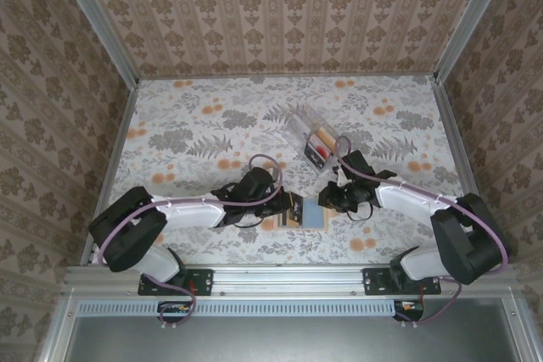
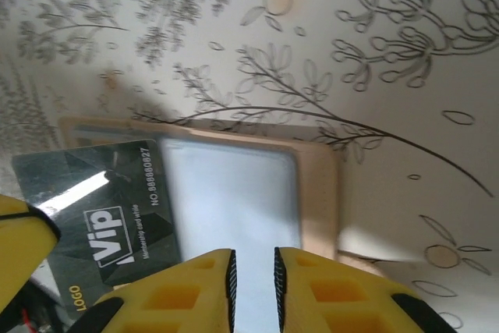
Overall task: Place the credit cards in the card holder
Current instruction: Insert the credit card into the card slot.
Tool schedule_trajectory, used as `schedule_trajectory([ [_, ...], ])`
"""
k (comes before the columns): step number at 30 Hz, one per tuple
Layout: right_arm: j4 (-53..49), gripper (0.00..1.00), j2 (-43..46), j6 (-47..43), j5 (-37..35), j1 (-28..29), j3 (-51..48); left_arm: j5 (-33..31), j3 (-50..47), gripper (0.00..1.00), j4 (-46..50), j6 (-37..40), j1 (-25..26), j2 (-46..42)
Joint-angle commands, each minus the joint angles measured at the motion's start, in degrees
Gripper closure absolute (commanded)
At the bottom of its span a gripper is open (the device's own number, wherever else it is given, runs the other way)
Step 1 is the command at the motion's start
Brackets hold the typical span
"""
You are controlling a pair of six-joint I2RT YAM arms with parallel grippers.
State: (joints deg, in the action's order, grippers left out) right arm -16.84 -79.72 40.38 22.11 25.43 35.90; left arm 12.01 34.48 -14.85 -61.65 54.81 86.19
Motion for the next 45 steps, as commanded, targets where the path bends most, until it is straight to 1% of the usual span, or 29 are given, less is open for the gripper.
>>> schedule_trajectory([
  [1,-3.15,0.78,-2.75,-1.53,-3.53,0.50,-0.30,-1.23,0.25,1.00,0.30,1.45,0.69,1.71],
  [11,-4.66,0.81,-6.95,-1.36,-8.28,1.55,-0.70,0.02,0.85,1.00,-1.42,0.52,1.48,4.42],
  [21,-3.47,0.83,-8.00,-0.13,-8.47,2.67,-1.08,0.21,2.63,1.00,-1.96,-0.62,2.80,7.39],
  [31,-2.85,0.83,-8.44,0.59,-8.75,3.18,-1.36,0.22,3.83,1.00,0.59,-0.71,3.44,7.35],
  [34,-2.58,0.83,-8.42,0.84,-8.55,3.34,-1.45,0.25,4.55,0.98,0.53,-1.17,3.40,7.63],
  [38,-1.74,0.85,-8.18,1.66,-7.42,3.44,-1.95,-0.22,6.17,0.99,0.85,-2.37,3.68,8.68],
  [45,4.99,0.86,-6.14,8.52,-2.98,3.58,-6.62,-0.93,7.62,0.99,-0.26,-5.31,4.39,10.90],
])
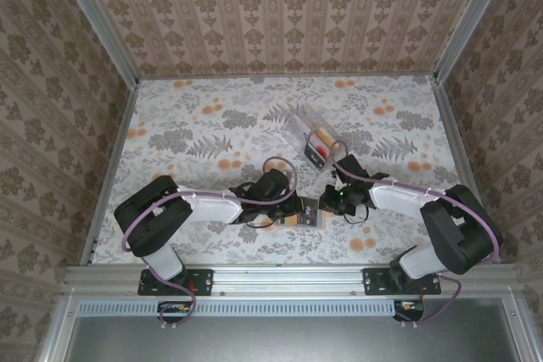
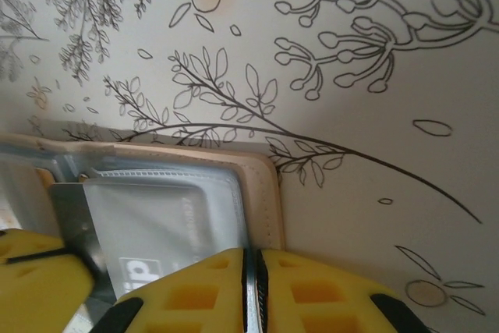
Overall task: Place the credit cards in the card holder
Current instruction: Insert the credit card into the card slot.
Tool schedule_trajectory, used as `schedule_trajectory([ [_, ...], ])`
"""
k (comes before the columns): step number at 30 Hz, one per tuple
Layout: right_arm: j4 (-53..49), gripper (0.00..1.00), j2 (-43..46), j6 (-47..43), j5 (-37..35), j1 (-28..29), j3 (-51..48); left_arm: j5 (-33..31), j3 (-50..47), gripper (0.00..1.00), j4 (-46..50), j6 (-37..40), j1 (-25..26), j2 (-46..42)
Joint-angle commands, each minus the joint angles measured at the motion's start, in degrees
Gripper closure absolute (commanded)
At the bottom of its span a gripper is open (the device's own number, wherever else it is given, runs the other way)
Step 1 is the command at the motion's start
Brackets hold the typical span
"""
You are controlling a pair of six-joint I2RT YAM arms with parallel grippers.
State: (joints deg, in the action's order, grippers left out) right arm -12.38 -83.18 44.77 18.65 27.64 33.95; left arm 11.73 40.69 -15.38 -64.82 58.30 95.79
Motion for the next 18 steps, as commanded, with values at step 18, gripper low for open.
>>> schedule_trajectory([
  [18,-2.26,0.83,0.98,5.35,-3.96,1.55,-5.36,-4.80,5.54,0.67,12.11,1.82,2.75,-0.76],
])
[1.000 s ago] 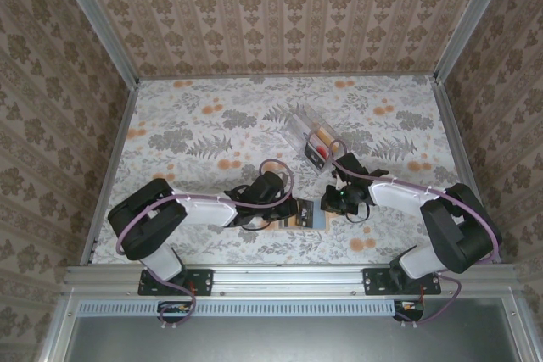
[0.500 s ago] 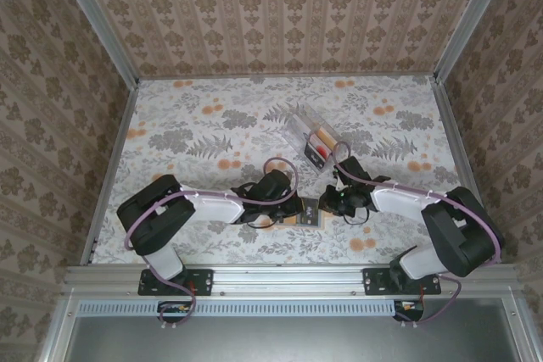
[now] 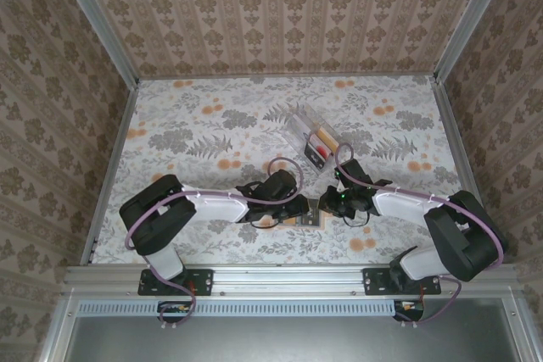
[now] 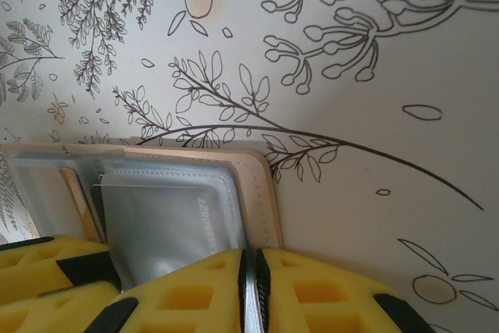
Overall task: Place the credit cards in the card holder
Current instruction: Insert the credit card into the card slot.
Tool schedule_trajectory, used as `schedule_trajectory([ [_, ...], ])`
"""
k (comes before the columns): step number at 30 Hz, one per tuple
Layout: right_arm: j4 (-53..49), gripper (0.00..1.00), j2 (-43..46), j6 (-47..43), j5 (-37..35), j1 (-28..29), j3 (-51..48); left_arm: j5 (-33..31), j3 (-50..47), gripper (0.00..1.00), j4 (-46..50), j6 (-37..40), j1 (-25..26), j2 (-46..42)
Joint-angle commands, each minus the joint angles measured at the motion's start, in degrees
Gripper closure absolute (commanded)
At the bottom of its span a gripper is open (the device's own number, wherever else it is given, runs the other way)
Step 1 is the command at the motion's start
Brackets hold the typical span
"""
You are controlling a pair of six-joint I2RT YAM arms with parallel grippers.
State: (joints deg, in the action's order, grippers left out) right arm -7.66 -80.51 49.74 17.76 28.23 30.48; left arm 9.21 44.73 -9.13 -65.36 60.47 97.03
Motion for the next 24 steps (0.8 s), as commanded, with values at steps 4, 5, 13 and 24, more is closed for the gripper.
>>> schedule_trajectory([
  [4,-8.37,0.82,-1.81,-0.16,-4.64,0.95,-1.29,-4.22,1.68,0.53,9.30,4.28,0.68,-4.70],
  [5,-8.52,0.82,-1.77,-0.29,-4.81,1.00,-1.21,-4.38,1.84,0.50,9.88,4.71,0.64,-5.34],
  [13,-8.49,0.82,-1.87,-0.19,-4.90,0.96,-1.04,-9.53,0.83,0.37,15.72,7.52,-0.11,-11.67],
  [24,-8.43,0.82,-2.19,-0.45,-4.66,0.95,-0.68,-7.19,-3.92,0.29,16.40,7.37,-5.97,-13.68],
])
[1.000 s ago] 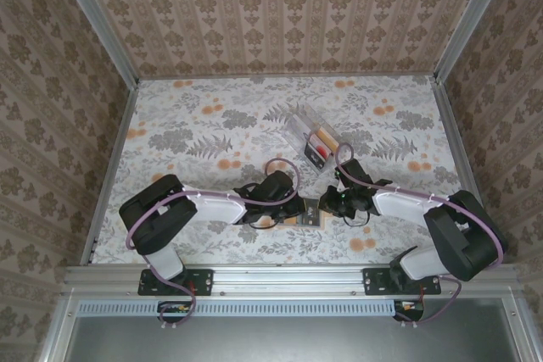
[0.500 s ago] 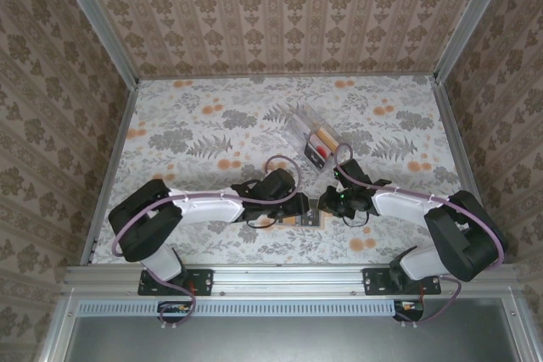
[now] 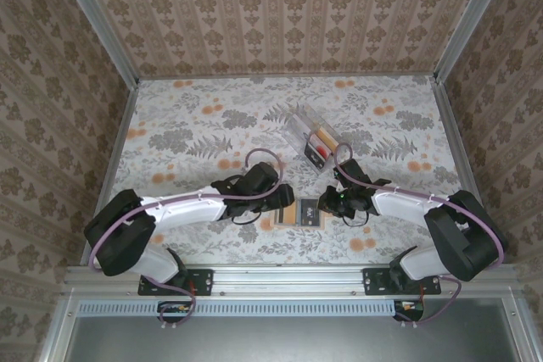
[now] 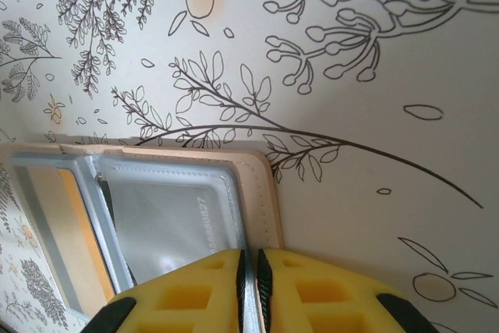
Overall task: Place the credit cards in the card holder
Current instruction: Insert the credit card into the card slot, then close the card holder at the bottom-center of the table.
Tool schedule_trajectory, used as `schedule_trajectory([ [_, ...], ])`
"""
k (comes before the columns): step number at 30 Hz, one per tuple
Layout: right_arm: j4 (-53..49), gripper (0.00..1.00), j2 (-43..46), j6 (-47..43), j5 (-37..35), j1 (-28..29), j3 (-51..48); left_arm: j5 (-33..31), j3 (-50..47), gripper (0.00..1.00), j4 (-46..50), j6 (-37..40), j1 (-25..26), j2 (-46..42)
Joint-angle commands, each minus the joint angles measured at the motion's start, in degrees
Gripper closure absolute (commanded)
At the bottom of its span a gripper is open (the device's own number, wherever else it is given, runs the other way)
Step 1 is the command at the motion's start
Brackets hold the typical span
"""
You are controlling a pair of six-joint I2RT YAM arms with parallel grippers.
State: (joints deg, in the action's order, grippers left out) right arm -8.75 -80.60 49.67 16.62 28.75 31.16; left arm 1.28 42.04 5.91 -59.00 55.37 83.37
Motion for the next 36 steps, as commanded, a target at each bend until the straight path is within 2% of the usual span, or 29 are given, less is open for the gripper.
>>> schedule_trajectory([
  [1,-7.29,0.82,-2.17,-0.43,-3.44,0.43,-1.36,1.08,-1.51,0.29,0.77,0.92,-1.12,0.29],
  [14,-7.02,0.81,-3.51,-0.63,-2.82,0.52,-1.01,5.48,-1.96,0.30,-4.99,-0.97,-1.39,5.67],
  [20,-6.98,0.81,-3.68,-0.63,-2.88,0.51,-1.03,6.77,-2.22,0.38,-8.17,-1.65,-1.09,3.94],
  [25,-6.92,0.81,-3.66,-0.68,-3.17,0.53,-1.27,8.25,-4.52,0.48,-16.66,-4.25,-0.90,0.56],
  [29,-6.75,0.81,-3.62,-0.47,-3.17,0.52,-1.36,9.19,-3.63,0.49,-19.41,-4.40,-0.06,-0.56],
  [36,-6.78,0.81,-3.12,-0.33,-3.16,0.51,-1.30,10.62,0.17,0.50,-18.86,-2.92,1.38,1.13],
])
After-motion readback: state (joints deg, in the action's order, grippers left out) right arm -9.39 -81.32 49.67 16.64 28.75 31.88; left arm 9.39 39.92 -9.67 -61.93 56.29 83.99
